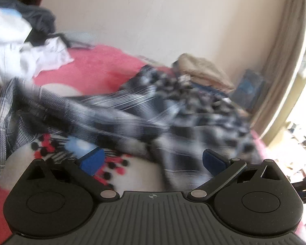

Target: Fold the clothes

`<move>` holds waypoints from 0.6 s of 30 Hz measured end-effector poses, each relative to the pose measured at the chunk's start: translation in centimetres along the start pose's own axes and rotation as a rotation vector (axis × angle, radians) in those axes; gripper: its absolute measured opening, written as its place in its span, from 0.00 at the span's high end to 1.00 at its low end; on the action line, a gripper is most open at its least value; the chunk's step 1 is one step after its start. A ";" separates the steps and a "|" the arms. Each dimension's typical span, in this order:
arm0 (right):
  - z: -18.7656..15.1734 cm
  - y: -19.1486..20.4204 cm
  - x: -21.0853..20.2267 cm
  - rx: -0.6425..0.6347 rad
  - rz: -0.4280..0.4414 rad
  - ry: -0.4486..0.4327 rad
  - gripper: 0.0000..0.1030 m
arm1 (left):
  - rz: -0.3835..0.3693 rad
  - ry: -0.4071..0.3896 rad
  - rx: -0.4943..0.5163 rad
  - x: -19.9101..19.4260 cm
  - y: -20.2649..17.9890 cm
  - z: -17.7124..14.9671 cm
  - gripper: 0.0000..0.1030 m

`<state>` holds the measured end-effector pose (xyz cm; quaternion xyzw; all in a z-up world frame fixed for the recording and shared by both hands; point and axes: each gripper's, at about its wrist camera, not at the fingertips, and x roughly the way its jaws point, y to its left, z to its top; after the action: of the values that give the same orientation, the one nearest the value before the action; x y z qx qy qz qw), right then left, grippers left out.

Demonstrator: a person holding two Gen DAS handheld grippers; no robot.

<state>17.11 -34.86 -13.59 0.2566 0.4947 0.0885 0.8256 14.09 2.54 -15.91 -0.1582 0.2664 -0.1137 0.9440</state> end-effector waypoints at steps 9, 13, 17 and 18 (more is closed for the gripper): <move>-3.4 0.2 -2.8 -0.038 -0.129 -0.208 0.99 | 0.025 0.142 0.201 2.2 -2.2 -1.9 0.00; -4.2 -1.0 -1.7 -0.091 -0.254 -0.192 0.99 | 0.037 0.139 0.252 2.3 -2.6 -2.4 0.00; -4.2 -0.7 -1.7 -0.129 -0.313 -0.200 0.99 | 0.027 0.135 0.262 2.2 -2.5 -2.5 0.00; -4.1 -0.4 -1.6 -0.142 -0.335 -0.201 0.99 | 0.029 0.132 0.267 2.1 -2.6 -2.6 0.00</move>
<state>12.70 -34.43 -14.13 0.1195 0.4379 -0.0414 0.8901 14.12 -1.12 -18.11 -0.0197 0.3126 -0.1448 0.9386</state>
